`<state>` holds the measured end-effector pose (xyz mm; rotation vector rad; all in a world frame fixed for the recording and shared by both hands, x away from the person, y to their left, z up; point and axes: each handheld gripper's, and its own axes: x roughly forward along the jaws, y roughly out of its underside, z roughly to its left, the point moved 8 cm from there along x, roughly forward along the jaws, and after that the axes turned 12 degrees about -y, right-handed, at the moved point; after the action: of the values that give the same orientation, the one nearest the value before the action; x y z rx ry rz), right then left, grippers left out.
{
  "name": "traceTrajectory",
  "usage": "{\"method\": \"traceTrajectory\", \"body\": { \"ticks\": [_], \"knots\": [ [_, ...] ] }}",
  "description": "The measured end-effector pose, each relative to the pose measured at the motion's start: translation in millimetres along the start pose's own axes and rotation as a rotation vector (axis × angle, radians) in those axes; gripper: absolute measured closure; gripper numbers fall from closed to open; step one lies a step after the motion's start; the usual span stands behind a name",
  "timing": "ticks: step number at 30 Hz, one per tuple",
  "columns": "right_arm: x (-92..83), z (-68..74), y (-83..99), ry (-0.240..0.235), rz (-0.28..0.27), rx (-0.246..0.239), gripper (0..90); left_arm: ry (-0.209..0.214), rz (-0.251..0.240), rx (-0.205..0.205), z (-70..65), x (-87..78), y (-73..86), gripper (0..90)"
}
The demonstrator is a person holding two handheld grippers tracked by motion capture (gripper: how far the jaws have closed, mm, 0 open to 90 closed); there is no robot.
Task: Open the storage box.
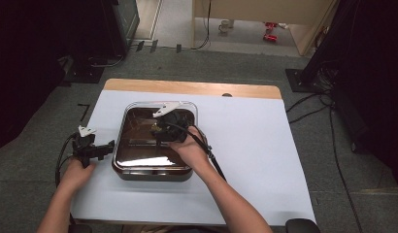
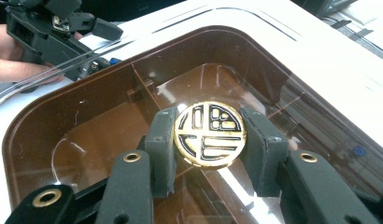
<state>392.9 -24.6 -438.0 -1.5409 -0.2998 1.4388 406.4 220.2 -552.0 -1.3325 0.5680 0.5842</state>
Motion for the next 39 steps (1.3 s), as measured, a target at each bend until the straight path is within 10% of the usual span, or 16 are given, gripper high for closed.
{"method": "traceTrajectory", "body": {
  "ticks": [19,39],
  "knots": [
    [-72.8,-32.3,22.1,0.066,-0.022,0.028,58.6,0.000,-0.001,0.000,0.0,0.0,0.0,11.9],
    [-134.1,-81.6,84.3,0.173,-0.043,0.129,58.6,0.000,-0.003,-0.003,-0.1,0.2,-0.1,11.9]
  ]
}}
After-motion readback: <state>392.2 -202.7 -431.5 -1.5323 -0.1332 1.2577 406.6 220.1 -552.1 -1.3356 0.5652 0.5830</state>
